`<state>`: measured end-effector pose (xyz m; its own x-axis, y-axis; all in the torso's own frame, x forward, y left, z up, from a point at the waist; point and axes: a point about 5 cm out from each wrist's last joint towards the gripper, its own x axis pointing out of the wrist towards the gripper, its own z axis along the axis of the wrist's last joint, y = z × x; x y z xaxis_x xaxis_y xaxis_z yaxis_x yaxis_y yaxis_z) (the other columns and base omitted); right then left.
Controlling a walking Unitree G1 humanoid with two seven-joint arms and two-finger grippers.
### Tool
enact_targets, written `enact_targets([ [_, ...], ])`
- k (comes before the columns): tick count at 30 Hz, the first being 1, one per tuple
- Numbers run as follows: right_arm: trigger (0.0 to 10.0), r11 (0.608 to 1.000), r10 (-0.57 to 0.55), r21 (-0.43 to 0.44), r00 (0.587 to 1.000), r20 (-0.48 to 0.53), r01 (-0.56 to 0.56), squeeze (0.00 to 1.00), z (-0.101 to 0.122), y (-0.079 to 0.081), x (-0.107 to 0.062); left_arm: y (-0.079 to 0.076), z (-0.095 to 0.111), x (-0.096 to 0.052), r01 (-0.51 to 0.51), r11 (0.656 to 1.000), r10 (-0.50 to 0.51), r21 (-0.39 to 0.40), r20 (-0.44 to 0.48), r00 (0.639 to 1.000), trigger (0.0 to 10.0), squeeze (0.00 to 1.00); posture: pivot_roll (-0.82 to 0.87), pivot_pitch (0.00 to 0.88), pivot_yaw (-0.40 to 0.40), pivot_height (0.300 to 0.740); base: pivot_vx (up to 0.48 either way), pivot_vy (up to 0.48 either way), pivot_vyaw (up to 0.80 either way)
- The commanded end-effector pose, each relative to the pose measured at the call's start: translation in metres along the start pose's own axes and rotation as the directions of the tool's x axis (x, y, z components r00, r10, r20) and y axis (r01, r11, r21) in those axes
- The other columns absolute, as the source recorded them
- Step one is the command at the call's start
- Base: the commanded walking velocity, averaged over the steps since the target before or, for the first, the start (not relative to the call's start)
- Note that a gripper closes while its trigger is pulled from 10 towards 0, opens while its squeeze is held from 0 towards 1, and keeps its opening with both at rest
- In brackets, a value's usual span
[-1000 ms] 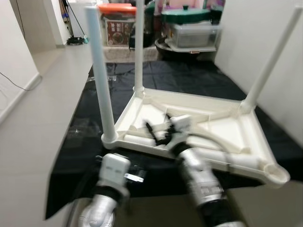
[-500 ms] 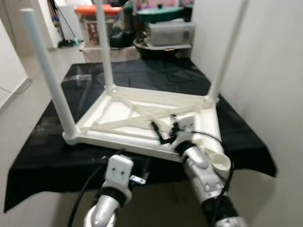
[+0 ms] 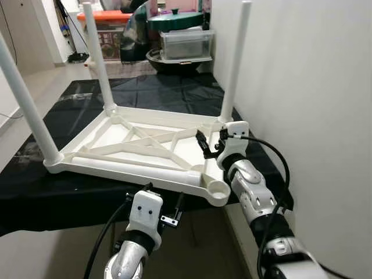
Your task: Building children table
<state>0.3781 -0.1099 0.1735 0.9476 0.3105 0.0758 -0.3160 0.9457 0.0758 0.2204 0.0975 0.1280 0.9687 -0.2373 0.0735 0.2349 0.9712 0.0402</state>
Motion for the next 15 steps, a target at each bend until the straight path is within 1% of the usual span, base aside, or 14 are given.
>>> enact_targets([
  [1, 10.0, 0.999, 0.047, 0.03, 0.998, -0.05, -0.045, 0.0, -0.004, 0.001, 0.002, 0.004, -0.004, -0.001, -0.019, 1.0, 0.019, 0.0, -0.024, 1.0, 10.0, 0.0, -0.01, 0.0, -0.043, 0.74, 0.0, 0.0, 0.0],
  [2, 10.0, 0.999, 0.047, 0.03, 0.998, -0.05, -0.045, 0.0, -0.004, 0.001, 0.002, 0.004, -0.004, -0.001, -0.019, 1.0, 0.019, 0.0, -0.024, 1.0, 10.0, 0.0, -0.01, 0.0, -0.043, 0.74, 0.0, 0.0, 0.0],
  [3, 10.0, 0.991, 0.103, 0.089, 0.992, -0.073, -0.096, 0.0, -0.004, -0.003, 0.002, 0.004, -0.004, -0.002, -0.02, 1.0, 0.02, -0.001, -0.025, 0.999, 10.0, 0.0, -0.02, 0.0, -0.042, 0.74, 0.0, 0.0, 0.0],
  [4, 10.0, 0.991, 0.103, 0.089, 0.992, -0.073, -0.096, 0.0, -0.004, -0.003, 0.002, 0.004, -0.004, -0.002, -0.02, 1.0, 0.02, -0.001, -0.025, 0.999, 10.0, 0.0, -0.02, 0.0, -0.042, 0.74, 0.0, 0.0, 0.0],
  [5, 10.0, 0.983, 0.148, 0.126, 0.981, -0.129, -0.132, 0.0, -0.005, -0.009, 0.002, 0.004, -0.004, -0.003, -0.019, 1.0, 0.019, -0.003, -0.028, 0.999, 10.0, 0.0, -0.02, 0.0, -0.042, 0.74, 0.0, 0.0, 0.0],
  [6, 10.0, 0.975, 0.187, 0.161, 0.959, -0.213, -0.155, 0.0, -0.008, -0.018, 0.002, 0.003, -0.005, -0.003, -0.016, 1.0, 0.016, -0.007, -0.031, 0.999, 10.0, 0.0, -0.02, 0.0, -0.038, 0.74, 0.0, 0.0, 0.0],
  [8, 10.0, 0.975, 0.187, 0.161, 0.959, -0.213, -0.155, 0.0, -0.008, -0.018, 0.002, 0.003, -0.005, -0.003, -0.016, 1.0, 0.016, -0.007, -0.031, 0.999, 10.0, 0.0, -0.02, 0.0, -0.038, 0.74, 0.0, 0.0, 0.0],
  [9, 10.0, 0.971, 0.203, 0.181, 0.942, -0.268, -0.157, 0.0, -0.01, -0.024, 0.001, 0.003, -0.005, -0.004, -0.014, 1.0, 0.014, -0.009, -0.034, 0.999, 10.0, 0.0, -0.02, 0.0, -0.038, 0.74, 0.0, 0.0, 0.0],
  [10, 10.0, 0.966, 0.222, 0.2, 0.918, -0.328, -0.162, 0.0, -0.004, -0.039, -0.001, 0.004, -0.006, -0.005, -0.013, 1.0, 0.012, -0.01, -0.039, 0.999, 10.0, 0.0, -0.02, 0.0, -0.034, 0.74, 0.0, 0.0, 0.0],
  [11, 10.0, 0.966, 0.222, 0.2, 0.918, -0.328, -0.162, 0.0, -0.004, -0.039, -0.001, 0.004, -0.006, -0.005, -0.013, 1.0, 0.012, -0.01, -0.039, 0.999, 10.0, 0.0, -0.02, 0.0, -0.034, 0.74, 0.0, 0.0, 0.0],
  [12, 10.0, 0.959, 0.236, 0.237, 0.9, -0.366, -0.155, 0.0, 0.002, -0.051, -0.003, 0.005, -0.006, -0.006, -0.013, 1.0, 0.013, -0.01, -0.043, 0.999, 10.0, 0.0, -0.02, 0.0, -0.034, 0.74, 0.0, 0.0, 0.0],
  [13, 10.0, 0.942, 0.268, 0.3, 0.875, -0.404, -0.15, 0.0, 0.011, -0.065, -0.009, 0.005, -0.007, -0.008, -0.016, 1.0, 0.016, -0.009, -0.047, 0.999, 10.0, 0.0, -0.02, 0.0, -0.035, 0.74, 0.0, 0.0, 0.0],
  [14, 10.0, 0.931, 0.294, 0.328, 0.86, -0.416, -0.159, 0.0, 0.012, -0.067, -0.011, 0.005, -0.007, -0.008, -0.016, 1.0, 0.016, -0.008, -0.048, 0.999, 10.0, 0.0, -0.02, 0.0, -0.035, 0.74, 0.0, 0.0, 0.0],
  [15, 10.0, 0.931, 0.294, 0.328, 0.86, -0.416, -0.159, 0.0, 0.012, -0.067, -0.011, 0.005, -0.007, -0.008, -0.016, 1.0, 0.016, -0.008, -0.048, 0.999, 10.0, 0.0, -0.02, 0.0, -0.035, 0.74, 0.0, 0.0, 0.0],
])
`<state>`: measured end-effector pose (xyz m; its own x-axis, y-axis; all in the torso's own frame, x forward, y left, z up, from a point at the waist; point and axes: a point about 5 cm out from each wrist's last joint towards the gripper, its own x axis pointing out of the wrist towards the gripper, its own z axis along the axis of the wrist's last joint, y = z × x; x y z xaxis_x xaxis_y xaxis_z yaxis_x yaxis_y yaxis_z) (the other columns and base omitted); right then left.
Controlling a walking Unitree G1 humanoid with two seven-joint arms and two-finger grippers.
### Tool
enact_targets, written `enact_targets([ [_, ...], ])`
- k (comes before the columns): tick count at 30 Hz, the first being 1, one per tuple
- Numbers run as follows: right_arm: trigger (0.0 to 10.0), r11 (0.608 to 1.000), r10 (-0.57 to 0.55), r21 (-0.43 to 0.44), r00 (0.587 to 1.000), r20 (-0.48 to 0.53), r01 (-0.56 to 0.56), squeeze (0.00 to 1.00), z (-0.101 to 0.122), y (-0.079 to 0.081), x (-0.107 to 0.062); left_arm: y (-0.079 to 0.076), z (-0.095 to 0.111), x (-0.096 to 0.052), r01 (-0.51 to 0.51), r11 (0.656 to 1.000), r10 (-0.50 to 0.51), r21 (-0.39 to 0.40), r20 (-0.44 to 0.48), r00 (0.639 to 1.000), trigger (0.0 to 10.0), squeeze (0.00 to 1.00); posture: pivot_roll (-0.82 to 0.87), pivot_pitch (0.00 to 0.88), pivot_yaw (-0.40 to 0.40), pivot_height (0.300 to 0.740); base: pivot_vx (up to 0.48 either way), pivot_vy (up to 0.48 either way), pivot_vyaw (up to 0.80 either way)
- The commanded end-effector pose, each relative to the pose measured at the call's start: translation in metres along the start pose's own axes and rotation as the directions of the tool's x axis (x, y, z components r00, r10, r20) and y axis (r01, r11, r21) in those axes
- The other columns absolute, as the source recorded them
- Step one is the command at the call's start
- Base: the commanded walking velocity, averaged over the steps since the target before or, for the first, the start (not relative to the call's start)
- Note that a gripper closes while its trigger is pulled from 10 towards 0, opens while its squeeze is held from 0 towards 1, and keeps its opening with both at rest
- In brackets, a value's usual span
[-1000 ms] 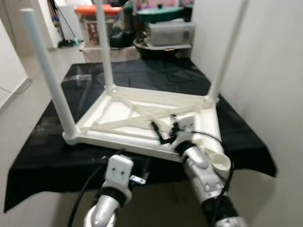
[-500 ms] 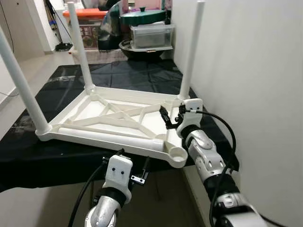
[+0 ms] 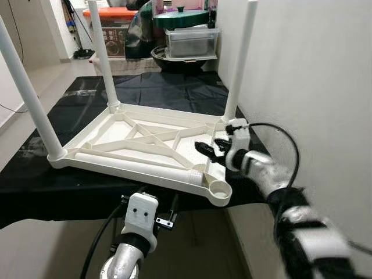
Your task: Building children table
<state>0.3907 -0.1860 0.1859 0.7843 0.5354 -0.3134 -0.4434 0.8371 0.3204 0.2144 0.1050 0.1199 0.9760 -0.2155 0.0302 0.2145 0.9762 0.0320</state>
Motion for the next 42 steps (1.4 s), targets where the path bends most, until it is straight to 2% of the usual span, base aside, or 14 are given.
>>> enact_targets([
  [1, 10.0, 0.995, 0.072, 0.065, 0.996, -0.048, -0.069, 0.0, -0.008, 0.004, 0.002, 0.0, 0.001, 0.001, 0.005, 1.0, -0.005, 0.0, -0.004, 1.0, 10.0, 0.0, -0.02, 0.0, -0.035, 0.74, 0.0, 0.0, 0.0],
  [2, 10.0, 0.995, 0.072, 0.065, 0.996, -0.048, -0.069, 0.0, -0.008, 0.004, 0.002, 0.0, 0.001, 0.001, 0.005, 1.0, -0.005, 0.0, -0.004, 1.0, 10.0, 0.0, -0.02, 0.0, -0.035, 0.74, 0.0, 0.0, 0.0],
  [4, 10.0, 0.979, 0.154, 0.144, 0.985, -0.082, -0.141, 0.0, -0.013, 0.002, -0.007, -0.001, 0.0, 0.0, 0.007, 1.0, -0.008, -0.002, -0.009, 1.0, 10.0, 0.0, -0.03, 0.0, -0.031, 0.74, 0.0, 0.0, 0.0],
  [5, 10.0, 0.979, 0.154, 0.144, 0.985, -0.082, -0.141, 0.0, -0.013, 0.002, -0.007, -0.001, 0.0, 0.0, 0.007, 1.0, -0.008, -0.002, -0.009, 1.0, 10.0, 0.0, -0.03, 0.0, -0.031, 0.74, 0.0, 0.0, 0.0],
  [8, 10.0, 0.941, 0.263, 0.25, 0.958, -0.112, -0.229, 0.0, -0.02, 0.004, -0.015, -0.001, 0.0, -0.001, 0.01, 1.0, -0.01, -0.004, -0.013, 1.0, 10.0, 0.0, -0.03, 0.0, -0.031, 0.74, 0.0, 0.0, 0.0],
  [9, 10.0, 0.941, 0.263, 0.25, 0.958, -0.112, -0.229, 0.0, -0.02, 0.004, -0.015, -0.001, 0.0, -0.001, 0.01, 1.0, -0.01, -0.004, -0.013, 1.0, 10.0, 0.0, -0.03, 0.0, -0.031, 0.74, 0.0, 0.0, 0.0],
  [10, 10.0, 0.903, 0.335, 0.329, 0.933, -0.13, -0.278, 0.0, -0.027, 0.008, -0.016, -0.002, -0.001, -0.001, 0.014, 1.0, -0.014, -0.005, -0.016, 1.0, 10.0, 0.0, -0.03, 0.0, -0.031, 0.74, 0.0, 0.0, 0.0],
  [13, 10.0, 0.893, 0.349, 0.347, 0.927, -0.134, -0.286, 0.0, -0.029, 0.01, -0.016, -0.002, -0.001, -0.001, 0.015, 1.0, -0.015, -0.005, -0.017, 1.0, 10.0, 0.0, -0.03, 0.0, -0.031, 0.74, 0.0, 0.0, 0.0],
  [16, 10.0, 0.862, 0.392, 0.408, 0.905, -0.163, -0.3, 0.0, -0.038, 0.014, -0.017, -0.002, -0.001, -0.002, 0.015, 1.0, -0.016, -0.006, -0.016, 1.0, 10.0, 0.0, -0.03, 0.0, -0.031, 0.74, 0.0, 0.0, 0.0],
  [18, 10.0, 0.855, 0.41, 0.424, 0.89, -0.199, -0.299, 0.0, -0.045, 0.015, -0.019, -0.002, 0.0, -0.001, 0.014, 1.0, -0.014, -0.006, -0.014, 1.0, 10.0, 0.0, -0.03, 0.0, -0.029, 0.74, 0.0, 0.0, 0.0],
  [26, 10.0, 0.866, 0.361, 0.447, 0.897, -0.254, -0.222, 0.0, -0.058, 0.017, -0.014, -0.004, 0.0, -0.002, 0.021, 1.0, -0.021, -0.009, -0.013, 1.0, 10.0, 0.0, -0.03, 0.0, -0.029, 0.74, 0.0, 0.0, 0.0],
  [38, 10.0, 0.858, 0.377, 0.461, 0.886, -0.269, -0.225, 0.0, -0.059, 0.026, -0.011, -0.003, 0.0, -0.002, 0.016, 1.0, -0.016, -0.009, -0.01, 1.0, 10.0, 0.0, -0.03, 0.0, -0.034, 0.74, 0.0, 0.0, 0.0],
  [42, 10.0, 0.838, 0.413, 0.484, 0.871, -0.266, -0.25, 0.0, -0.061, 0.038, -0.006, -0.003, 0.0, -0.001, 0.017, 1.0, -0.017, -0.007, -0.009, 1.0, 10.0, 0.0, -0.03, 0.0, -0.035, 0.74, 0.0, 0.0, 0.0],
])
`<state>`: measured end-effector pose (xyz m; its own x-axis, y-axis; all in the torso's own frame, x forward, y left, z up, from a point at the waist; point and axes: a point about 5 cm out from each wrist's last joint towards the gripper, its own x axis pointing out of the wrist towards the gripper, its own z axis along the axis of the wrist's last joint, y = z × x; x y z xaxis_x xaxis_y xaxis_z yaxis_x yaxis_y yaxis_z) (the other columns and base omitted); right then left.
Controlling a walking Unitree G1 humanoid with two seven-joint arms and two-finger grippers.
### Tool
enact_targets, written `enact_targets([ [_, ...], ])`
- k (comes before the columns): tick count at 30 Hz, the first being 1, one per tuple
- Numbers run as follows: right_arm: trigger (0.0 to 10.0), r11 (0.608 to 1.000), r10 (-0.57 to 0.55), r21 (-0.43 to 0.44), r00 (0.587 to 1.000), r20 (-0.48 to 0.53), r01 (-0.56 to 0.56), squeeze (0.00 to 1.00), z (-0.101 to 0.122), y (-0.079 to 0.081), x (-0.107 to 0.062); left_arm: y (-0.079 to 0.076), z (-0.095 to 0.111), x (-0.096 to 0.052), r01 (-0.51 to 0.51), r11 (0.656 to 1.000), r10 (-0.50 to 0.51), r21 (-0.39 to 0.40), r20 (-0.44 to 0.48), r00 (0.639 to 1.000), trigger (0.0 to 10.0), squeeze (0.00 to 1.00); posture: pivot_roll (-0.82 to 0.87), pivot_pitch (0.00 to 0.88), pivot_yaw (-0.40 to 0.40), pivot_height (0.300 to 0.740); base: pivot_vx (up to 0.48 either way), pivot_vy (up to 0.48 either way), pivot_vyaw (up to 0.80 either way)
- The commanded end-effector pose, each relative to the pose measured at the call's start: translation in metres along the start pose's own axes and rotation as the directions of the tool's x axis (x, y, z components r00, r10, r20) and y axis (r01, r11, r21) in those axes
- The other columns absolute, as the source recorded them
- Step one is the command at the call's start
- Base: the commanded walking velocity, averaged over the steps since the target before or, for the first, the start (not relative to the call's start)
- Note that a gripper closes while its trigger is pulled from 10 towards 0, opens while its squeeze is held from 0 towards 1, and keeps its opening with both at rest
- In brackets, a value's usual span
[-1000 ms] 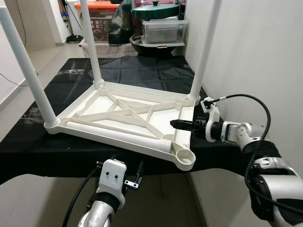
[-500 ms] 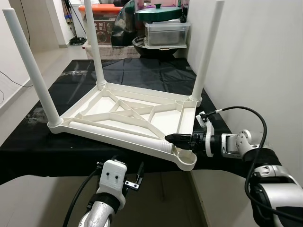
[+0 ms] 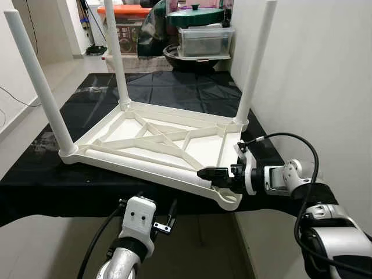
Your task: Building children table
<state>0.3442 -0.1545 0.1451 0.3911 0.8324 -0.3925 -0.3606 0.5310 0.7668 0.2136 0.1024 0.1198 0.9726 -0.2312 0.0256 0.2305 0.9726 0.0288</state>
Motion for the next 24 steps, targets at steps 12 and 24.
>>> enact_targets([
  [12, 10.0, 0.999, -0.007, 0.043, 0.999, 0.031, 0.006, 0.0, -0.003, 0.01, 0.03, -0.001, 0.0, -0.001, 0.001, 1.0, -0.001, 0.004, 0.0, 1.0, 10.0, 0.0, -0.03, 0.0, -0.038, 0.74, 0.0, 0.0, 0.0],
  [24, 10.0, 0.99, 0.076, 0.109, 0.988, 0.131, -0.09, 0.0, -0.001, 0.022, 0.042, -0.002, 0.0, -0.001, 0.005, 1.0, -0.005, 0.007, 0.0, 1.0, 10.0, 0.0, -0.03, 0.0, -0.036, 0.74, 0.0, 0.0, 0.0],
])
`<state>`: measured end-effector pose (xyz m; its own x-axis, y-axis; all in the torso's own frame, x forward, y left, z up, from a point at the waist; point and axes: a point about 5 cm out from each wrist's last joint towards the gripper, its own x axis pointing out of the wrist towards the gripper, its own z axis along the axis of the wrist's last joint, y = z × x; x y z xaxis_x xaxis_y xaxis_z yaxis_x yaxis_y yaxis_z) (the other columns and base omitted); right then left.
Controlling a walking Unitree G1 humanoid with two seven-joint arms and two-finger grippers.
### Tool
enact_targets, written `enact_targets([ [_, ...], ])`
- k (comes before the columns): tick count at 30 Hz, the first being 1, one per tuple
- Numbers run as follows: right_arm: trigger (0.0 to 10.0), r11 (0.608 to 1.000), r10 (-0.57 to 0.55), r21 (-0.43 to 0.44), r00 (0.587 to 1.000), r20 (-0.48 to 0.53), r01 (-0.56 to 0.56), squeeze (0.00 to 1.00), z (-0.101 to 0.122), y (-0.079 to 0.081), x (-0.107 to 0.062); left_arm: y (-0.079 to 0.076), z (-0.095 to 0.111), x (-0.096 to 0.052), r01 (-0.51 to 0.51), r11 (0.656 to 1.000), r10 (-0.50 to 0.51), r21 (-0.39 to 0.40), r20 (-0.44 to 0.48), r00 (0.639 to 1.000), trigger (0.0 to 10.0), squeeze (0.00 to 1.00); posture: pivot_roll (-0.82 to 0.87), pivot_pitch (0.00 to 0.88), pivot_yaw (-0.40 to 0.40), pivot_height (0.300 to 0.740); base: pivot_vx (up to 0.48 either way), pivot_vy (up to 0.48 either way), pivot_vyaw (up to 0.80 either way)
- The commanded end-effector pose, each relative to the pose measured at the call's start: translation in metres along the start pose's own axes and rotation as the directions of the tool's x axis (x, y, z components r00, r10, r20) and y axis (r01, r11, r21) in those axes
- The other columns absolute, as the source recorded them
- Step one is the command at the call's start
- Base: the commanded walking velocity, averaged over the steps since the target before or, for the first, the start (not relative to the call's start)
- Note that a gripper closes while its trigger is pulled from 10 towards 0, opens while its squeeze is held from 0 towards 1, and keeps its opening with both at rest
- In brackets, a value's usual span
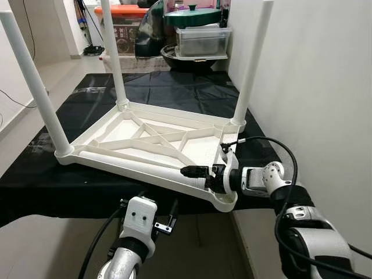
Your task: Building children table
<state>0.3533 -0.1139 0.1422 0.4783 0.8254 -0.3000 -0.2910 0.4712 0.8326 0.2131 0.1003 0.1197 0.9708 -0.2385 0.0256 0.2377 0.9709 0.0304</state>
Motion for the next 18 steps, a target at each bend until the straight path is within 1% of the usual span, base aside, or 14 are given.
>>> enact_targets([
  [1, 10.0, 0.996, 0.084, 0.022, 0.996, 0.015, -0.084, 0.0, -0.0022, 0.0105, 0.0058, 0.0004, 0.0007, -0.0008, -0.005, 1.0, 0.005, 0.007, 0.0, 1.0, 10.0, 0.0, -0.03, 0.0, -0.036, 0.74, 0.0, 0.0, 0.0],
  [2, 10.0, 0.994, 0.109, 0.024, 0.994, 0.021, -0.109, 0.0, -0.0026, 0.0134, 0.0067, 0.0008, 0.0008, -0.0008, -0.007, 1.0, 0.007, 0.007, 0.0, 1.0, 10.0, 0.0, -0.03, 0.0, -0.036, 0.74, 0.0, 0.0, 0.0],
  [5, 10.0, 0.994, 0.109, 0.024, 0.994, 0.021, -0.109, 0.0, -0.0026, 0.0134, 0.0067, 0.0008, 0.0008, -0.0008, -0.007, 1.0, 0.007, 0.007, 0.0, 1.0, 10.0, 0.0, -0.03, 0.0, -0.036, 0.74, 0.0, 0.0, 0.0],
  [6, 8.0, 0.991, 0.134, 0.023, 0.991, 0.029, -0.134, 0.0, -0.0015, 0.0172, 0.0076, 0.0012, 0.0012, -0.0004, -0.009, 1.0, 0.009, 0.008, 0.0, 1.0, 10.0, 0.0, -0.02, 0.0, -0.042, 0.74, 0.0, 0.0, 0.0],
  [8, 8.0, 0.991, 0.134, 0.023, 0.991, 0.029, -0.134, 0.0, -0.0015, 0.0172, 0.0076, 0.0012, 0.0012, -0.0004, -0.009, 1.0, 0.009, 0.008, 0.0, 1.0, 10.0, 0.0, -0.02, 0.0, -0.042, 0.74, 0.0, 0.0, 0.0],
  [9, 0.0, 0.991, 0.135, 0.023, 0.99, 0.032, -0.135, 0.0, -0.001, 0.0178, 0.0079, 0.0012, 0.0013, -0.0003, -0.009, 1.0, 0.009, 0.009, 0.0, 1.0, 10.0, 0.0, -0.02, 0.0, -0.042, 0.74, 0.0, 0.0, 0.0],
  [13, 0.0, 0.991, 0.133, 0.0, 0.991, 0.031, -0.133, 0.0, 0.0009, 0.0182, 0.0072, 0.0009, 0.0011, 0.0003, -0.009, 1.0, 0.009, 0.01, 0.0, 1.0, 10.0, 0.0, -0.02, 0.0, -0.042, 0.74, 0.0, 0.0, 0.0],
  [18, 0.0, 0.993, 0.116, -0.005, 0.992, 0.042, -0.116, 0.0, 0.002, 0.0167, 0.0067, 0.001, 0.0011, 0.0003, -0.01, 1.0, 0.01, 0.009, 0.0, 1.0, 10.0, 0.0, -0.02, 0.0, -0.042, 0.74, 0.0, 0.0, 0.0],
])
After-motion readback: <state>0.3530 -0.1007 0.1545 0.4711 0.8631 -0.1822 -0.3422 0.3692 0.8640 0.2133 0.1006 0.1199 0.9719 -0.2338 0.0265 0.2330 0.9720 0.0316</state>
